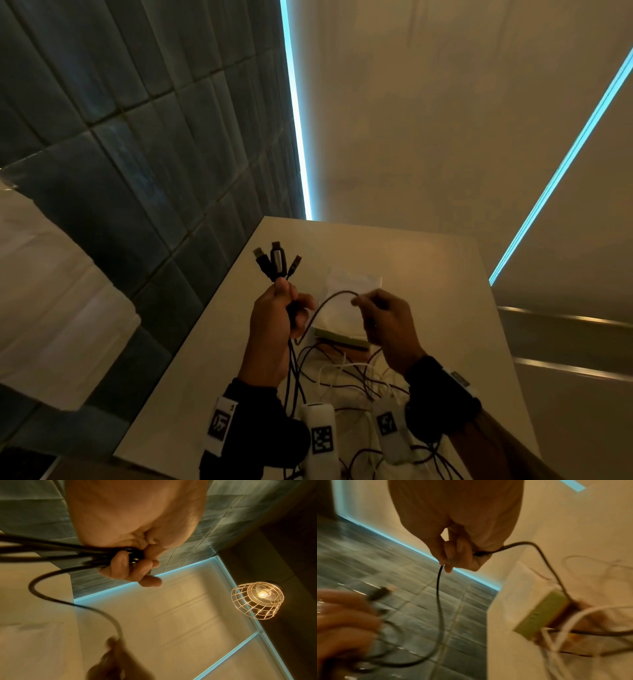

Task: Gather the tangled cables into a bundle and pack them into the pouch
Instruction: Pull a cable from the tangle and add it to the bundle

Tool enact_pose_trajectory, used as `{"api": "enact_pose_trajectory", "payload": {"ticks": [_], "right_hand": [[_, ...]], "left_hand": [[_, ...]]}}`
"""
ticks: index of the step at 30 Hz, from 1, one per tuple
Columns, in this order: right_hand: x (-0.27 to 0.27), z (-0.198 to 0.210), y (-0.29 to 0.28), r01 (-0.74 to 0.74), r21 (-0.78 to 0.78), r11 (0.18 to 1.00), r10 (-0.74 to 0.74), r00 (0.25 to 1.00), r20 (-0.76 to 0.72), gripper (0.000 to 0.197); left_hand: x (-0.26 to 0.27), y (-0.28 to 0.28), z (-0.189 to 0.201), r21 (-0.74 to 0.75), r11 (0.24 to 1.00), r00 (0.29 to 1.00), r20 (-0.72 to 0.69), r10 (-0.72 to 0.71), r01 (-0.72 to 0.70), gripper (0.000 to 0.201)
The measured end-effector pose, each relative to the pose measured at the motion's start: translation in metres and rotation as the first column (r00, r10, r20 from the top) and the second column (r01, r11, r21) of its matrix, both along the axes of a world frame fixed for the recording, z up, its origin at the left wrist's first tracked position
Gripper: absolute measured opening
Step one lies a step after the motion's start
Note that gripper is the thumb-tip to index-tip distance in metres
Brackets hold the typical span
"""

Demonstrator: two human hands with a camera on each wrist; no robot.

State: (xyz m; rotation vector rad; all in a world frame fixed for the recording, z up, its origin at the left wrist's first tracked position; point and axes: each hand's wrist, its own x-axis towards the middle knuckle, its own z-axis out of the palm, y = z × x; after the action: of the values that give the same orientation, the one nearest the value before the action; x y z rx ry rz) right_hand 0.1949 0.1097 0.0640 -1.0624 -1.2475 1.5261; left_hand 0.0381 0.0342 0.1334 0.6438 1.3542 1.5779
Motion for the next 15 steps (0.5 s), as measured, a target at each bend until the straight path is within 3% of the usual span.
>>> {"api": "enact_pose_trajectory", "payload": {"ticks": [2, 5, 9, 11, 15], "right_hand": [[-0.004, 0.030, -0.008, -0.059, 0.113, 0.992, 0.073, 0.990, -0.121, 0.022], [-0.006, 0.053, -0.029, -0.201, 0.255, 0.946, 0.247, 0.956, -0.162, 0.014], [-0.004, 0.036, -0.042, -0.318, 0.269, 0.909, 0.361, 0.924, -0.126, 0.016], [-0.001, 0.020, -0.040, -0.336, 0.264, 0.904, 0.370, 0.925, -0.088, 0.017], [0.001, -0.008, -0.032, -0.381, 0.245, 0.891, 0.394, 0.919, -0.002, 0.026]], "left_hand": [[0.005, 0.003, 0.000, -0.042, 0.999, 1.000, 0.021, -0.003, 0.004, 0.036], [0.010, 0.003, 0.008, -0.032, 0.997, 0.986, 0.158, -0.058, 0.064, 0.036], [0.007, -0.001, 0.021, 0.151, 0.977, 0.855, 0.476, -0.206, 0.151, 0.037], [0.006, 0.000, 0.022, 0.211, 0.964, 0.841, 0.481, -0.248, 0.163, 0.037], [0.006, 0.002, 0.017, 0.258, 0.955, 0.901, 0.363, -0.239, 0.149, 0.039]]}}
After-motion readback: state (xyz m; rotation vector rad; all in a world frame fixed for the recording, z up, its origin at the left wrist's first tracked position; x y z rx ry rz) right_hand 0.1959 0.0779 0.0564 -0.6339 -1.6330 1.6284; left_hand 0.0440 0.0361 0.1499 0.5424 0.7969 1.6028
